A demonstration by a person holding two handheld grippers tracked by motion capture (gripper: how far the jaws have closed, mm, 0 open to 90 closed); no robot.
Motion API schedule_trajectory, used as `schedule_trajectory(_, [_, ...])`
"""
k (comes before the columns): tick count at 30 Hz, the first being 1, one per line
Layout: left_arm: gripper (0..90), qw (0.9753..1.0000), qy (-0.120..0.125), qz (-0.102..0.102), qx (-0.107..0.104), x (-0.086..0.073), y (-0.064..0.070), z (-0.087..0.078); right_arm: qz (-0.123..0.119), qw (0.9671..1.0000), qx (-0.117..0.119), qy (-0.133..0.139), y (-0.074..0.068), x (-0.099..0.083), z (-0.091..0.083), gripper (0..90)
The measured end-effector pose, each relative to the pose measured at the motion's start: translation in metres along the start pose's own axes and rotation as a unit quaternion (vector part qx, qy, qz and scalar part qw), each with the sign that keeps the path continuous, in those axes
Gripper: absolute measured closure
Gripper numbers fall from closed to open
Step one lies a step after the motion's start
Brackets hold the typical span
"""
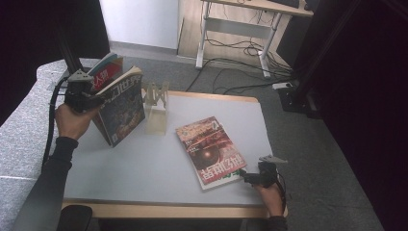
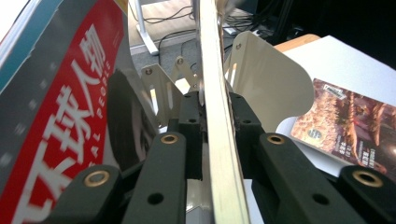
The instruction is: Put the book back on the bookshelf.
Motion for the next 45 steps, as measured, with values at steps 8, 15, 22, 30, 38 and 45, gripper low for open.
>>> schedule_trajectory(8, [77.2,0.9997,-0.022,0.003,0.013,0.009,0.001,0.015,0.002,1.0,0.003,0.001,0.0,0.0,0.0,0.7])
schedule_trajectory(15, [82.3,0.9992,-0.028,-0.007,0.028,0.017,0.001,0.023,0.002,1.0,0.005,0.001,0.0,0.0,0.0,0.8])
schedule_trajectory(22, [82.5,0.9986,-0.013,-0.025,0.044,0.028,-0.003,0.031,0.003,1.0,0.007,0.0,0.001,-0.001,0.0,0.8])
schedule_trajectory(30, [82.6,0.9975,0.013,-0.039,0.057,0.038,-0.005,0.042,0.006,0.9999,0.011,0.001,0.001,-0.001,0.001,1.0])
schedule_trajectory(38, [82.6,0.9959,0.017,-0.047,0.075,0.038,-0.014,0.048,0.008,0.9999,0.014,0.001,0.001,-0.001,0.001,1.3])
schedule_trajectory(45, [82.4,0.9955,0.015,-0.045,0.082,0.031,-0.017,0.049,0.007,0.9999,0.014,0.002,0.001,-0.001,0.001,1.6])
Point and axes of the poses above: each handheld gripper's, and its own axes: z roughly forward along the jaws, x roughly out of its top, y roughly to its right, the point moved 5 cm from there along z, roughly forward along the jaws, and after that the axes turned 8 degrees about -x, right-handed, at the moved point
